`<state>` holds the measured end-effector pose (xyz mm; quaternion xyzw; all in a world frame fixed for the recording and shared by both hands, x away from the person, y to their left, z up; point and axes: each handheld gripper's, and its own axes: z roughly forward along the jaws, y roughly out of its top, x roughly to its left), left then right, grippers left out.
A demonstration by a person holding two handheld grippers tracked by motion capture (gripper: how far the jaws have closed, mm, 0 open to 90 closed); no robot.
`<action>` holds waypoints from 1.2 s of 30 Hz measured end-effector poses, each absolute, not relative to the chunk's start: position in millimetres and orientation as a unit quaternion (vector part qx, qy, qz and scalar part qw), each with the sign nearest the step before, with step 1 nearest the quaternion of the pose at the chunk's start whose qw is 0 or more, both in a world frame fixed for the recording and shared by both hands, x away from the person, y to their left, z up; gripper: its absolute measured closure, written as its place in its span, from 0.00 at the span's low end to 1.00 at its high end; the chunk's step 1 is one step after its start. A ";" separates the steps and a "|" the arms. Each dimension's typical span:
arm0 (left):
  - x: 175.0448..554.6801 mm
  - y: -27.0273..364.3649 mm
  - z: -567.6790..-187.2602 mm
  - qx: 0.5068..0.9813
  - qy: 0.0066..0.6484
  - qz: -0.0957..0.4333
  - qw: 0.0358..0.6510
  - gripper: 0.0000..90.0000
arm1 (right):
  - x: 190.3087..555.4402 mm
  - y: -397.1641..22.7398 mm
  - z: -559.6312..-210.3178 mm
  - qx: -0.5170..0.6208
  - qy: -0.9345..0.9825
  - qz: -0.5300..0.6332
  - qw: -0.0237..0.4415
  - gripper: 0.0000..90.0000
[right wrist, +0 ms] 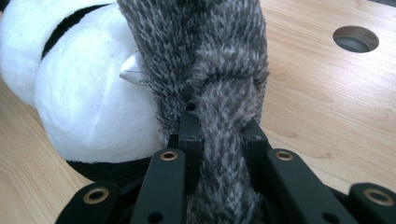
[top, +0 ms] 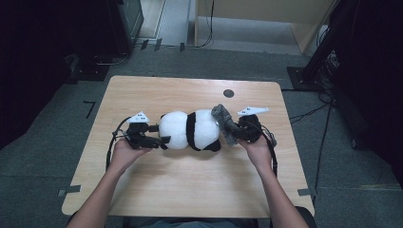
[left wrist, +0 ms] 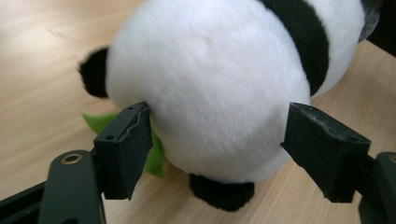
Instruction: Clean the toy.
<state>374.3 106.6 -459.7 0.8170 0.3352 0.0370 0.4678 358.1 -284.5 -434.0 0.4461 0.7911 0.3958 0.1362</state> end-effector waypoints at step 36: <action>424.3 78.8 -478.2 0.847 0.206 -0.017 0.490 0.00 | 374.7 -264.5 -443.7 0.407 0.801 0.427 0.102 0.89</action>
